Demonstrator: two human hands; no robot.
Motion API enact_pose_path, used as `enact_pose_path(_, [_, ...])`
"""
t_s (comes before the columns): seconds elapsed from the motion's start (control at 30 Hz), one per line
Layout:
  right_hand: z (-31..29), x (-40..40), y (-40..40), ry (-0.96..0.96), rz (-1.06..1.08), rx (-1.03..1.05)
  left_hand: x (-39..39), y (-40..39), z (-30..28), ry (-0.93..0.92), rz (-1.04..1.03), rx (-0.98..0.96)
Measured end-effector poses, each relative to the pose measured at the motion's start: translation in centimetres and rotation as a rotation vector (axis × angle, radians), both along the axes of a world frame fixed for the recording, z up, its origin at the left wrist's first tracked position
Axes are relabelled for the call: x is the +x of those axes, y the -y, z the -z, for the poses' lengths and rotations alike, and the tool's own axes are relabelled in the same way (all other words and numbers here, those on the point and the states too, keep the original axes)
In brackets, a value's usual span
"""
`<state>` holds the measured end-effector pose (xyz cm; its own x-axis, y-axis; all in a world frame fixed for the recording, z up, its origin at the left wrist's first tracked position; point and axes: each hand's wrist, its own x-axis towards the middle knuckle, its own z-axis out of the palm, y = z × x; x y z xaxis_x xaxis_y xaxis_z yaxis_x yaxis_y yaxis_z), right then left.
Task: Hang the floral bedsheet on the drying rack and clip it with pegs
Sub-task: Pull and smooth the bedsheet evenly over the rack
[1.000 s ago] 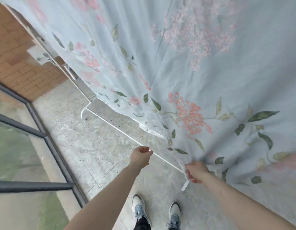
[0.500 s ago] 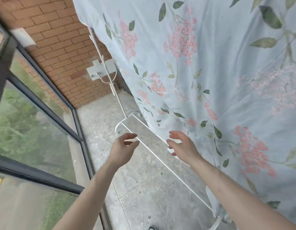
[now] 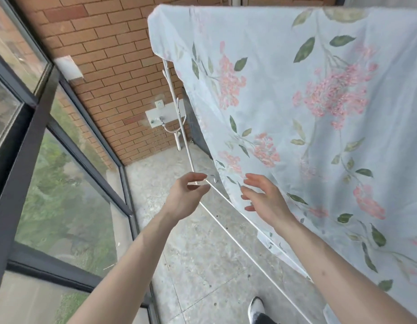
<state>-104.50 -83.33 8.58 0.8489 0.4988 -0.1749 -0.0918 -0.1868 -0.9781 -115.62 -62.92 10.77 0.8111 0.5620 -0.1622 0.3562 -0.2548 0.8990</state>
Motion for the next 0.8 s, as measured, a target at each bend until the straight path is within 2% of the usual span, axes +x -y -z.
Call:
enact_pose_path(0.5, [-3.4, 14.3, -18.0, -0.06, -0.073, 0.12, 13.5, -15.9, -4.3, 0.071, -0.126, 0.028])
enact_pose_path(0.8, [-4.1, 19.5, -26.0, -0.146, -0.06, 0.122, 21.1, -25.0, -4.9, 0.124, -0.143, -0.008])
